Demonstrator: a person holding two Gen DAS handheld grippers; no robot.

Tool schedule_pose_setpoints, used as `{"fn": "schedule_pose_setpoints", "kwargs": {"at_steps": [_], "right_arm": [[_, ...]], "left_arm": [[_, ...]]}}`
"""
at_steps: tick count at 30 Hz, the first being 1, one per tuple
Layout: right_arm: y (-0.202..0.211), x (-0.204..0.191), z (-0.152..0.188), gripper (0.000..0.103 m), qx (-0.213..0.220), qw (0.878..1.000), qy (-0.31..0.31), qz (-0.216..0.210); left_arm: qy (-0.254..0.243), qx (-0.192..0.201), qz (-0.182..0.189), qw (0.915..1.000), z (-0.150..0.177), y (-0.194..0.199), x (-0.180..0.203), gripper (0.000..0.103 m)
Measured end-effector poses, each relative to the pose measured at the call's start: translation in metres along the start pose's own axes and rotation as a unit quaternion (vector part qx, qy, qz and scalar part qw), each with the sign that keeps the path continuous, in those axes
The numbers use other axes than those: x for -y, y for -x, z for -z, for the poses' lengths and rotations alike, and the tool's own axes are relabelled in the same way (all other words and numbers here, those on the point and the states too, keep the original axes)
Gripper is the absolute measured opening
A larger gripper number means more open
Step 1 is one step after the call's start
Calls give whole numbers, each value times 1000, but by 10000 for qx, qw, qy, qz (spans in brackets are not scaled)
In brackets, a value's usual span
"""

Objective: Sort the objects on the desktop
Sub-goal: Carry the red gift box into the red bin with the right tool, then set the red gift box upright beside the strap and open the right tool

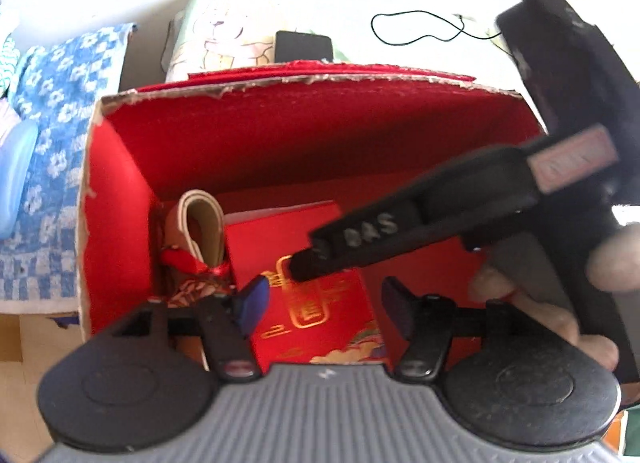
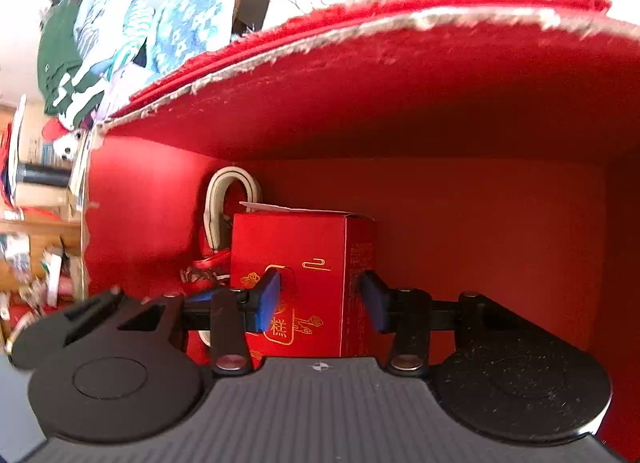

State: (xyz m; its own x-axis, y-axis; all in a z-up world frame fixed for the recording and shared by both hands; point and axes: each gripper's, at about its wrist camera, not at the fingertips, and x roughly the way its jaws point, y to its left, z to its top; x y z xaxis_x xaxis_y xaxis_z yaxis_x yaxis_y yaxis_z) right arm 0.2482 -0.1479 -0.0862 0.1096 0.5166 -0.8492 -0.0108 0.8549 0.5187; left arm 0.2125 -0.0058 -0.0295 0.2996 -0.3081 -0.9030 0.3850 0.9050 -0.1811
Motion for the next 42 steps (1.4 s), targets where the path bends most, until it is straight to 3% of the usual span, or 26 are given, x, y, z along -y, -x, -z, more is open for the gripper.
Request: {"fn": "schedule_pose_setpoints", "kwargs": {"at_steps": [5,9,20,25,31,35,37,42], "right_arm": [[-2,-3,6,59,69,9999,-47,66],[0,9,6,60,26,9998,-179,-65],[6,23,9,60,69,9997,-212,-130],[15,18,11,60,174,9998,52,-22],[34,19,26,59,470,9976,428,282],[45,43,31,56,450,9987,222,119],[40,28,30,54,440,9989,132,50],[39,34,32,44,338,9991,-72,-263]], "left_arm": [[-25,23,-163,9999,-1,-5,-8,64],[194,-100,-31,9998,-4,-12,-18,61],[47,-148,-515,9986,-6,-14,-9,61],[95,-176,-666,9976,-6,-14,-9,61],[173,-208,-776,9966,-7,-18,-10,61],[166,-250,-886,9956,-2,-22,-7,67],[167,-208,-926,9953,1,-22,-5,69],[156,-168,-1127,9934,3,-21,2,68]]}}
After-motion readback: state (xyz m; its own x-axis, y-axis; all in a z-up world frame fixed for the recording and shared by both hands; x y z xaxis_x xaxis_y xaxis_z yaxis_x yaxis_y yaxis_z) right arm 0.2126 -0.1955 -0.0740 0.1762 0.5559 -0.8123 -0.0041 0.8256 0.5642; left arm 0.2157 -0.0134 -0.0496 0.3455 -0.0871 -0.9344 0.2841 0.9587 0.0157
